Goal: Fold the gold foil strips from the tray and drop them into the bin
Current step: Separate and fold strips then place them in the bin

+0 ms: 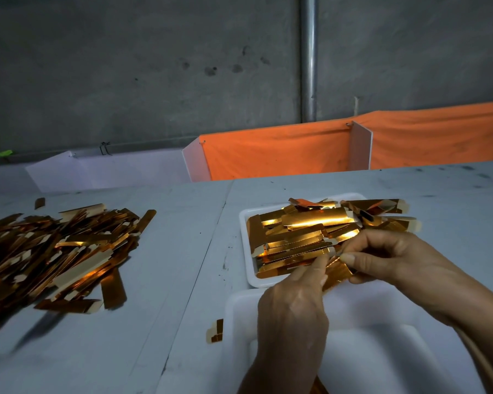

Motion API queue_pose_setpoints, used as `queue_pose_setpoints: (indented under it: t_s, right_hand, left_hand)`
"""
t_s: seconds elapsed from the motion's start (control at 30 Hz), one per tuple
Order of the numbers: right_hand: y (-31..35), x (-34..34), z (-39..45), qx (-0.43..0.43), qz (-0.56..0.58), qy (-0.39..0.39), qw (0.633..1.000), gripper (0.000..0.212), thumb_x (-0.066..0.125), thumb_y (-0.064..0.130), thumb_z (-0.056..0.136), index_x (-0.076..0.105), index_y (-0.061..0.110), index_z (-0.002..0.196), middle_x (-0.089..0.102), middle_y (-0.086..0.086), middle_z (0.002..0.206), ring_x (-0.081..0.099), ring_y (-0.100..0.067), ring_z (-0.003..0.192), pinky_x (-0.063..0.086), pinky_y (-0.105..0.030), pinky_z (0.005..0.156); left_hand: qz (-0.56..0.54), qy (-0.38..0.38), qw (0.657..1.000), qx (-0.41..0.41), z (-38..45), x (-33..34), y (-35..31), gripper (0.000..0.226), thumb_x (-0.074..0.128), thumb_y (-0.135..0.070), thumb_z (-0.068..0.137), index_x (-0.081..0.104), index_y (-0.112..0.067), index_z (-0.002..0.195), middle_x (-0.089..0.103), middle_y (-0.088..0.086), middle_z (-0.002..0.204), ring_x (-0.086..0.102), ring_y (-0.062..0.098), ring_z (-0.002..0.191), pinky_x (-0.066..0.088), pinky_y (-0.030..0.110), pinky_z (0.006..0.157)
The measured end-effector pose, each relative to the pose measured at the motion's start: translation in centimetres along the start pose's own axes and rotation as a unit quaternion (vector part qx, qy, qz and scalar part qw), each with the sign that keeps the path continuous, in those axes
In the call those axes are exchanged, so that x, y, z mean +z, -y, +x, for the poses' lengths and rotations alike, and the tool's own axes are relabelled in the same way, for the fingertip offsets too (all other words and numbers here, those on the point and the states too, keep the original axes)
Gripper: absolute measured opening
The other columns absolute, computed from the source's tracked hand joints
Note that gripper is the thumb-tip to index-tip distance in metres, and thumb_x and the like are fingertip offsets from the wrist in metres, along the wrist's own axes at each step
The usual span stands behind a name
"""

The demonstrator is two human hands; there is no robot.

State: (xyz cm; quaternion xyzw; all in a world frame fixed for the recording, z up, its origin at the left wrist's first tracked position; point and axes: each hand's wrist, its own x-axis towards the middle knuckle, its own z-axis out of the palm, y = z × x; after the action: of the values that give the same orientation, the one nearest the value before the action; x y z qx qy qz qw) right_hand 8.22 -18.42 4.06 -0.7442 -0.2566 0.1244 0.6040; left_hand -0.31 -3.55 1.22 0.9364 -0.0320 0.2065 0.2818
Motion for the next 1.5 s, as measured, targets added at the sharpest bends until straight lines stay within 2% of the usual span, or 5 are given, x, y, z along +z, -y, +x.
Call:
queue_pose_setpoints:
  t_s: [0.23,0.53,1.17,1.4,1.5]
  right_hand:
    - [0.0,0.0,0.0,0.004,0.006,-0.004,1.0,0.009,0.067,0.011,0.081,0.073,0.009,0.075,0.072,-0.008,0.076,0.069,-0.017,0.069,0.053,-0.019,0.06]
    - [-0.1,-0.8,-0.1,0.045,0.115,0.063,0.99,0.013,0.067,0.016,0.073,0.071,0.016,0.086,0.067,-0.019,0.085,0.071,-0.025,0.076,0.058,-0.025,0.065]
    - [0.9,-0.9,-1.0,0.025,0.008,0.16,0.987,0.026,0.073,0.028,0.066,0.076,0.021,0.091,0.067,-0.017,0.086,0.067,-0.018,0.082,0.056,-0.027,0.071]
    - [1.1,-0.6,-1.0,0.022,-0.027,0.142,0.989,0.025,0.073,0.029,0.067,0.075,0.019,0.089,0.05,-0.036,0.103,0.053,-0.046,0.094,0.056,-0.028,0.072]
    - [1.0,-0.8,-1.0,0.008,0.006,0.136,0.991,0.015,0.071,0.024,0.07,0.071,0.02,0.085,0.063,-0.019,0.1,0.065,-0.03,0.088,0.056,-0.028,0.07]
  left_hand:
    - [0.057,-0.065,0.994,0.064,-0.5,0.3,-1.4,0.04,0.064,-0.039,0.08,0.071,-0.015,0.111,0.071,-0.003,0.093,0.068,0.008,0.073,0.053,0.017,0.051]
    - [-0.051,-0.1,0.994,0.0,-0.8,0.1,-1.2,0.03,0.061,-0.034,0.09,0.059,-0.033,0.12,0.058,-0.02,0.112,0.051,-0.005,0.102,0.038,0.003,0.08]
    - [-0.151,-0.023,0.987,-0.058,-0.8,0.0,0.5,0.039,0.062,-0.048,0.084,0.048,-0.047,0.121,0.038,-0.051,0.094,0.031,-0.028,0.103,0.035,-0.007,0.069]
    - [-0.19,0.002,0.979,-0.069,-0.8,-0.4,0.6,0.029,0.064,-0.047,0.082,0.044,-0.063,0.094,0.04,-0.045,0.102,0.038,-0.02,0.103,0.039,0.003,0.07]
    - [-0.199,0.009,0.977,-0.076,-0.9,-0.4,0.6,0.031,0.064,-0.048,0.082,0.041,-0.065,0.094,0.038,-0.05,0.1,0.035,-0.023,0.103,0.039,0.005,0.07]
